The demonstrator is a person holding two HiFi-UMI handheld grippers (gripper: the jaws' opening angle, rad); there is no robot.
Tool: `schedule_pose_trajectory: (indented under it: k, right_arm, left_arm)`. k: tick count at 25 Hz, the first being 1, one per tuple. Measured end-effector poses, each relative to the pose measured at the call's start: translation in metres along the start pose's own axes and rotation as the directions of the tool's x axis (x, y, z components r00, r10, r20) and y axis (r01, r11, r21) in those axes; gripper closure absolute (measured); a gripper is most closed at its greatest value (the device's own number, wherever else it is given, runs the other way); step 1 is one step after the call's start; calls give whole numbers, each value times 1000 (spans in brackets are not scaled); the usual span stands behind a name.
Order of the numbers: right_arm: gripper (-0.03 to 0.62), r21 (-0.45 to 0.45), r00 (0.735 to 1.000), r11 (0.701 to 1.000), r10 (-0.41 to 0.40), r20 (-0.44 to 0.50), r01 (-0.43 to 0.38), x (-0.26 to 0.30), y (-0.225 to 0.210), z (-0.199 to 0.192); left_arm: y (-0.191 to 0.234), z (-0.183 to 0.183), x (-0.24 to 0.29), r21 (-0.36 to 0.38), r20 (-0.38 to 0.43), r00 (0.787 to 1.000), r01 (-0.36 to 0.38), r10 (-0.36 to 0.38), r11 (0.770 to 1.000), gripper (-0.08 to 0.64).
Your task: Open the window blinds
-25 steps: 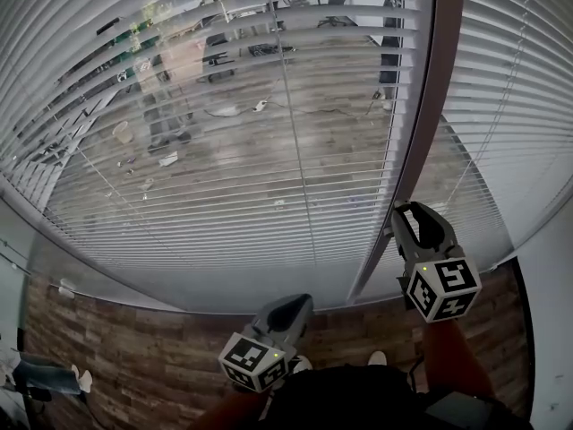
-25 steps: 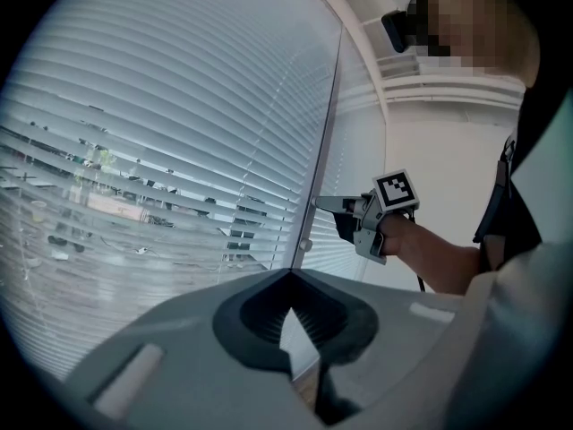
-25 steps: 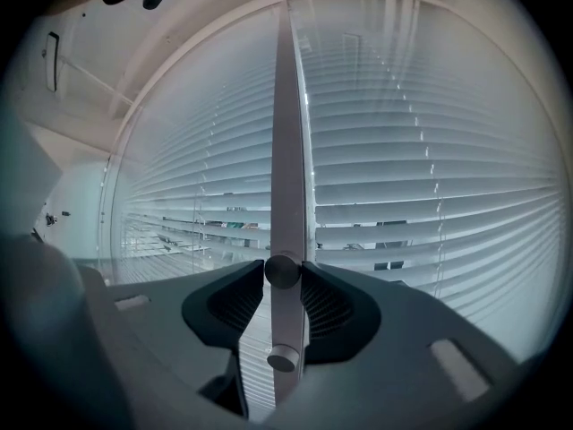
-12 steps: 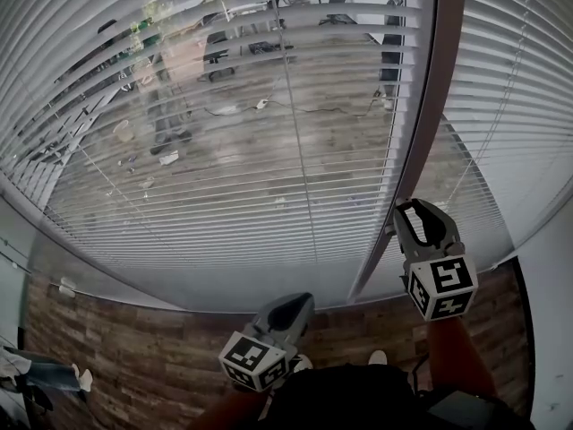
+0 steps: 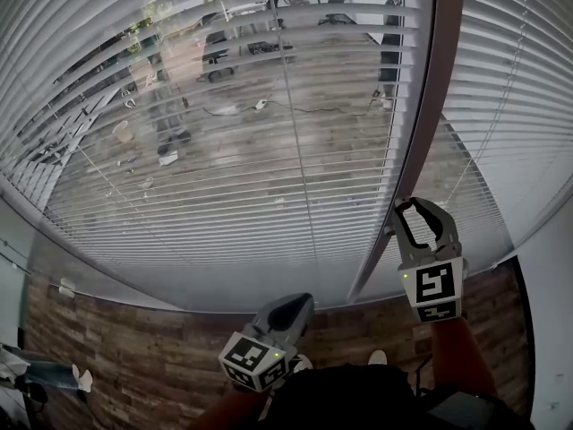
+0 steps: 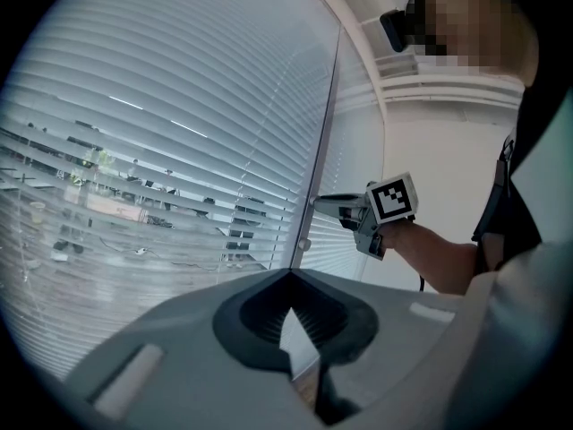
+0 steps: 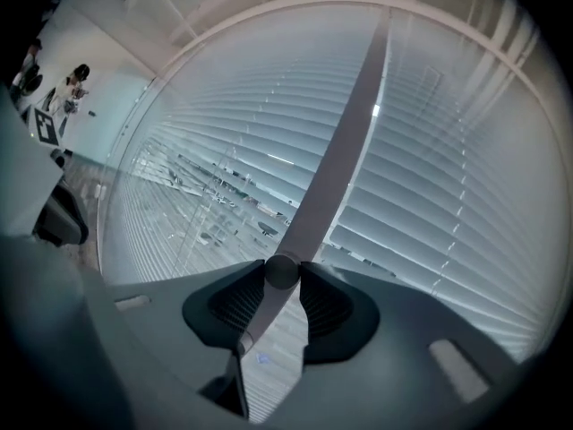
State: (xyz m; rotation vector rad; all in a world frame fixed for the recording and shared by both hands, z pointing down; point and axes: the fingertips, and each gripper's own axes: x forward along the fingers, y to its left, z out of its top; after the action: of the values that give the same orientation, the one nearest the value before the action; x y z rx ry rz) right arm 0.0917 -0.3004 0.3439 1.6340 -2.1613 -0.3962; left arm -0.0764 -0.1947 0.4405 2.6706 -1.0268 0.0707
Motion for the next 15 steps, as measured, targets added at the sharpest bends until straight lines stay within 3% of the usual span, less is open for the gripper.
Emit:
schedule_pose_trajectory:
  k: [5, 10, 15]
  right_arm:
    - [442, -135, 999, 991, -28, -17, 25, 0, 3, 0]
    - [443, -288, 997, 956, -72, -41, 58, -10, 14, 1]
    - [443, -352, 994, 933, -99, -43, 78, -12, 14, 0]
  left_arm:
    - [1, 0, 1, 1, 1, 1000, -3, 3, 1000, 558]
    - [-2, -4, -13, 1, 4, 1000, 1, -1, 1000, 558]
    - [-4, -3, -13, 0, 4, 1000, 1, -1, 1000, 559]
